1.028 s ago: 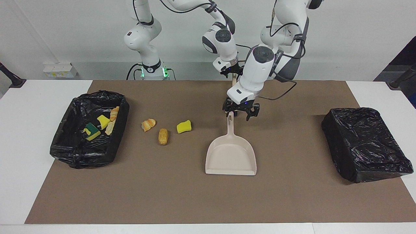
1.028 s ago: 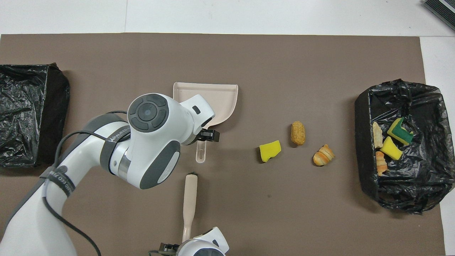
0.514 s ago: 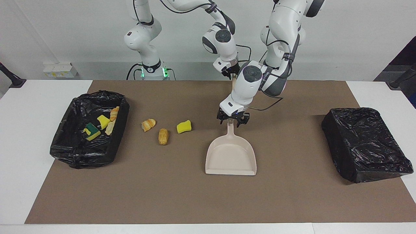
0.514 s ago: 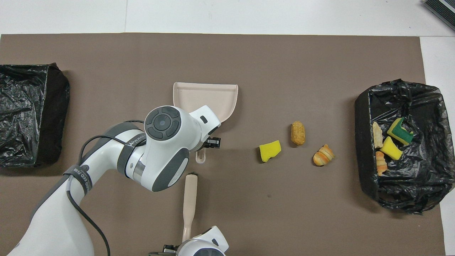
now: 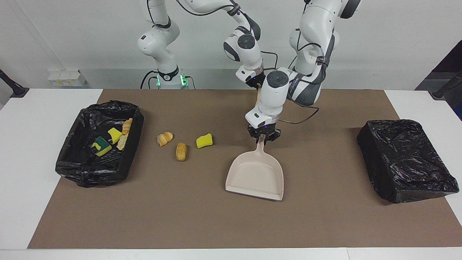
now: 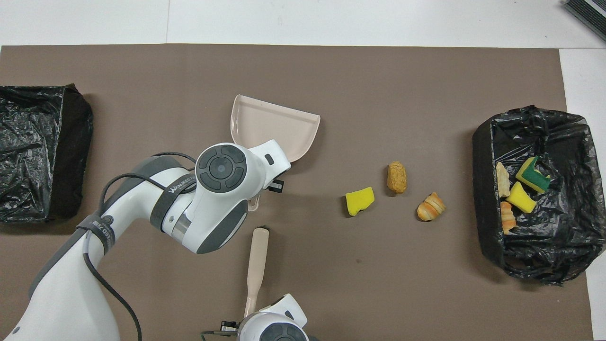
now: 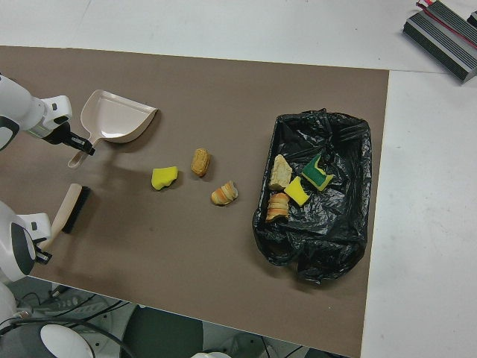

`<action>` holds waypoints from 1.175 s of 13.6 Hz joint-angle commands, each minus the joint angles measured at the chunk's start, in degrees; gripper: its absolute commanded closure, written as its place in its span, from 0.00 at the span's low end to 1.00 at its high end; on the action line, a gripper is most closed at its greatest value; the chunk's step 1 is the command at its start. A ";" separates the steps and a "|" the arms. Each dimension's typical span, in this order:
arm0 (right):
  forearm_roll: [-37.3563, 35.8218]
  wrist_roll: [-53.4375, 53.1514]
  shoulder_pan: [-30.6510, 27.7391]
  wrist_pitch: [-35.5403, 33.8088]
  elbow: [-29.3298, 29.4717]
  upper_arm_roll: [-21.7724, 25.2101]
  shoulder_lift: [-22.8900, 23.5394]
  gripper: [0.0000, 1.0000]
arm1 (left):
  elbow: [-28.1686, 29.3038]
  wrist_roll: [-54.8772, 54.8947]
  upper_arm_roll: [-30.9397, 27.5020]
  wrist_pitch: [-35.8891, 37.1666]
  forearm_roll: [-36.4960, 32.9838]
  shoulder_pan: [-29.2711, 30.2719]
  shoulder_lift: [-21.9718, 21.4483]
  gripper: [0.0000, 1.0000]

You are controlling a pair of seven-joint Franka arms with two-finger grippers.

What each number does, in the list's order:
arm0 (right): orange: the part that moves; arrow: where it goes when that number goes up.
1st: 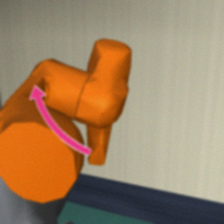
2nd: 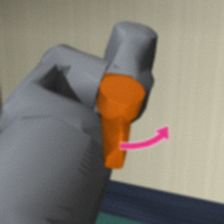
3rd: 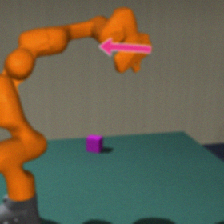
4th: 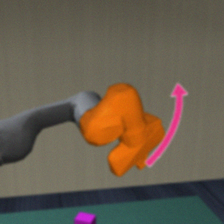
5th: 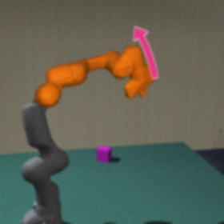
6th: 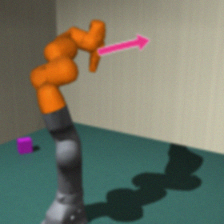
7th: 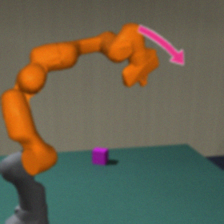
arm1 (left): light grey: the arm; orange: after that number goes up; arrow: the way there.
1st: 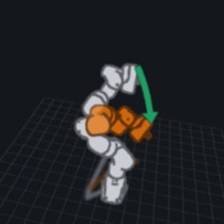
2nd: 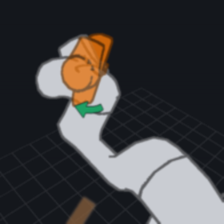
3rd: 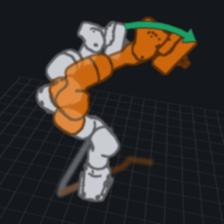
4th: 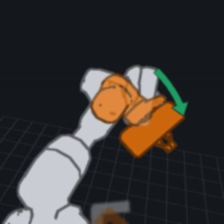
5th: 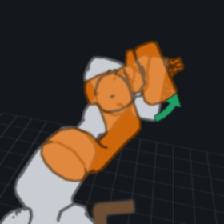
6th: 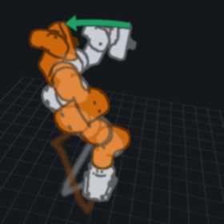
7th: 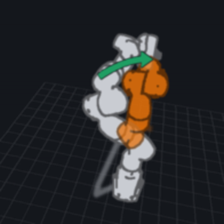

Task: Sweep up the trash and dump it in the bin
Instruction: 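Hold the dustpan with the left gripper while the right gripper grasps the brush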

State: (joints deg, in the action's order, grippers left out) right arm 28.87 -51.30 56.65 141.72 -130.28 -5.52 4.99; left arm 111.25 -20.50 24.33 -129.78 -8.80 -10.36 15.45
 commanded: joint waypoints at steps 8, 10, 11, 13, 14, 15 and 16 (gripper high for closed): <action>-4.69 1.90 -10.49 -24.01 -0.24 0.33 -12.36 1.00 | -0.95 41.11 -0.25 10.60 -1.14 3.68 -5.35 1.00; -7.24 4.18 -14.26 -29.63 -0.15 0.33 -15.08 1.00 | -0.94 49.30 -0.16 10.34 -1.14 3.50 -4.65 1.00; -7.69 6.54 -17.07 -33.06 0.11 0.33 -16.49 1.00 | -0.60 50.20 -0.16 10.34 -1.14 3.07 -4.21 1.00; -10.66 11.56 -22.61 -37.56 0.20 0.25 -17.73 1.00 | -1.03 50.91 -0.16 11.04 -1.40 2.97 -4.03 1.00; -12.51 12.79 -24.63 -39.23 0.81 0.33 -17.65 1.00 | -1.21 52.74 -0.16 11.30 -2.18 2.97 -3.33 1.00; -13.92 14.55 -27.53 -40.64 1.17 0.25 -17.65 1.00 | -1.38 54.06 -0.16 11.13 -2.80 2.89 -2.89 1.00; -14.98 16.56 -30.86 -41.26 1.17 0.16 -17.47 1.00 | -1.30 54.16 0.01 11.22 -2.81 2.80 -2.54 1.00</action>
State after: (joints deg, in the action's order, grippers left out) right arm 16.06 -38.30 30.47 102.31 -129.56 -4.80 -12.30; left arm 110.38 32.13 24.32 -119.30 -10.12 -7.17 12.27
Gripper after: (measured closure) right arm 0.731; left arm 0.678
